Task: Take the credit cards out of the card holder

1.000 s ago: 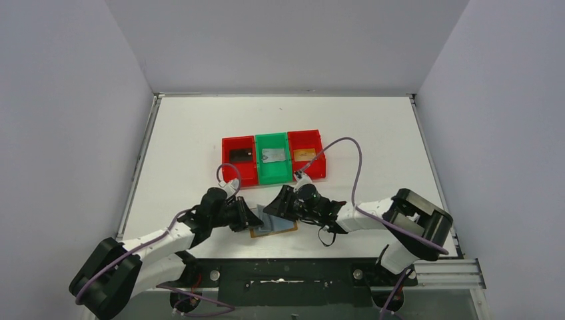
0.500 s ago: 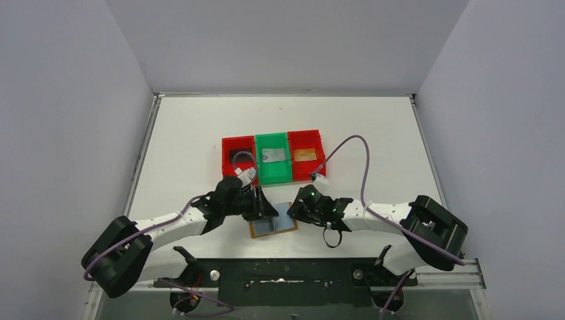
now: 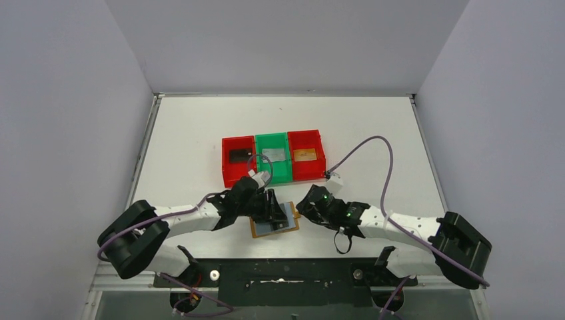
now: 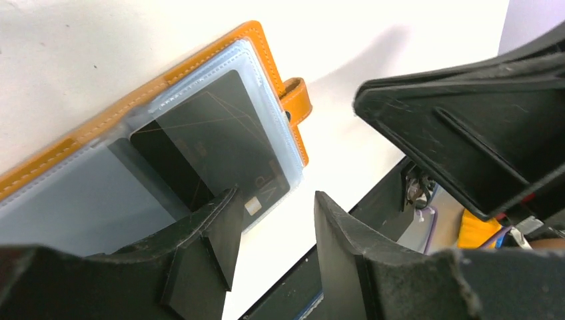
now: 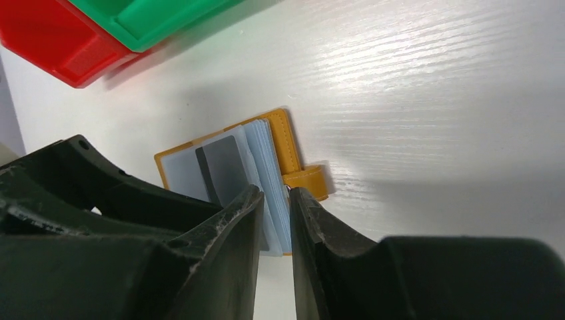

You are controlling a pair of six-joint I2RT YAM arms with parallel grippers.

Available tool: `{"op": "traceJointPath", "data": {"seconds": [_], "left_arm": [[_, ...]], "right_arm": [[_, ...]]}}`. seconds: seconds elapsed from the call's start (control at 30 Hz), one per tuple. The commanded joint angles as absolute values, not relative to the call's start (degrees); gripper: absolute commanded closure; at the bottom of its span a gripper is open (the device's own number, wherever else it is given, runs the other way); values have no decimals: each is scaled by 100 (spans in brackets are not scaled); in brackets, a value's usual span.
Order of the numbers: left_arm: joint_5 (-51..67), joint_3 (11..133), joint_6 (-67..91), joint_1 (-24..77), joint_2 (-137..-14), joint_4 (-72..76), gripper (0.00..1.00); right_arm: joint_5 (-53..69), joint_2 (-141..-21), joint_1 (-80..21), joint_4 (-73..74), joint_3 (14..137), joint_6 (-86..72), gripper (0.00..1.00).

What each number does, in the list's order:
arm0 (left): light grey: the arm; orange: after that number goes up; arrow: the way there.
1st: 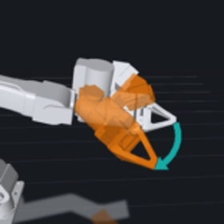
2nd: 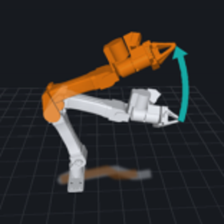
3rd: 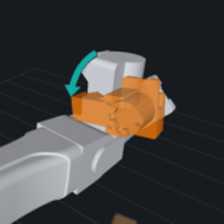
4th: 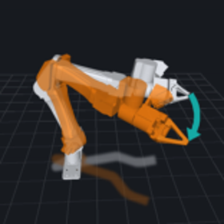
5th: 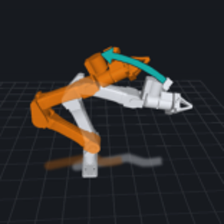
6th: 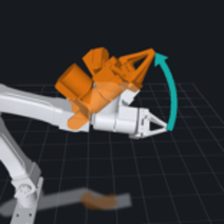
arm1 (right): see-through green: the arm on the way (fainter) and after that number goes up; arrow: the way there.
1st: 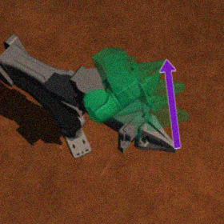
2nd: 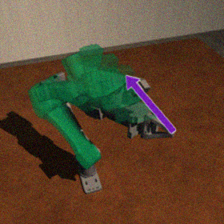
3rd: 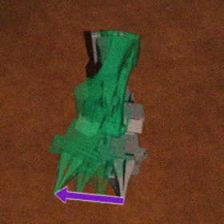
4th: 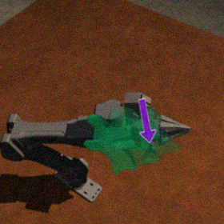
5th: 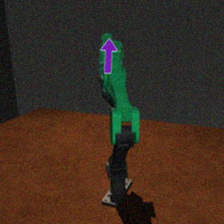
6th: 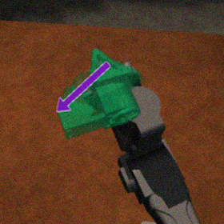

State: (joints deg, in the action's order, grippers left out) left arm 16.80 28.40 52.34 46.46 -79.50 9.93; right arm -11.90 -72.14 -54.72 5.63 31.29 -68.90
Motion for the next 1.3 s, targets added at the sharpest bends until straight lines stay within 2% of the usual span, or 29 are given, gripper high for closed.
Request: {"op": "traceJointPath", "data": {"seconds": [0.0, 0.27, 0.53, 0.8, 1.27], "left_arm": [[1306, 3022, 5261, 4685, -7661, 1114, 57], [412, 2681, 5438, 4637, -6476, 370, 54], [39, 2201, 5826, 4489, -5698, 115, 49], [308, 2136, 5862, 4419, -5683, 284, 47], [699, 2100, 5924, 4395, -6122, 848, 43]], "right_arm": [[-1494, -6703, -5440, -42, 2806, -6806, 76], [-654, -7189, -5474, -1014, 2932, -6192, 74], [-411, -8164, -5700, -630, 3759, -5889, 74], [-888, -8692, -5814, 621, 4397, -5987, 75], [-1022, -8892, -5817, 1050, 4382, -6223, 72]]}}
